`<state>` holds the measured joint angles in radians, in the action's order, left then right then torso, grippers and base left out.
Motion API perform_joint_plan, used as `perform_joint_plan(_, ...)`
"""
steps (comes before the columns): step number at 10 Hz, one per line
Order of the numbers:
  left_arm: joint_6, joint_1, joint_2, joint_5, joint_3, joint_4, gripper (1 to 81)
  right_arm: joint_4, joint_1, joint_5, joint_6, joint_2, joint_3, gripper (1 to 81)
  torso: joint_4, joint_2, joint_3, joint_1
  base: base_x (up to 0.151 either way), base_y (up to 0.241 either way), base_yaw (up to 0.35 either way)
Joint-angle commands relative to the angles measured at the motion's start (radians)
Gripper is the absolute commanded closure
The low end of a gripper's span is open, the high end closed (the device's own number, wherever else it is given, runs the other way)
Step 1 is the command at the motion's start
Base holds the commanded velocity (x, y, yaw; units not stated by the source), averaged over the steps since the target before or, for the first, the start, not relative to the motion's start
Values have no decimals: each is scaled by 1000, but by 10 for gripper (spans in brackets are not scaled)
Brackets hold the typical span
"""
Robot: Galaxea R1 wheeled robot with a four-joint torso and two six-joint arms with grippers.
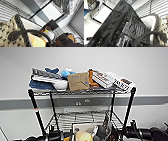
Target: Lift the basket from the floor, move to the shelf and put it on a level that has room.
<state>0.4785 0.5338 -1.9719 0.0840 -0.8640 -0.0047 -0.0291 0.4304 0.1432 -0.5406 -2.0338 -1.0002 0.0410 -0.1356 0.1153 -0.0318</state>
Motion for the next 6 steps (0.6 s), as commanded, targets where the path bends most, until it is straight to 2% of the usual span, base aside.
perform_joint_plan(1, 29, -197, 20, 62, 57, 20, 811, -23, -238, -76, -41, 16, 49, 811, 0, 0, 0, 0, 0, 0, 0)
perform_joint_plan(6, 45, -260, 8, 54, 17, 18, 811, -9, -288, -74, -51, -16, -9, 811, 0, 0, 0, 0, 0, 0, 0)
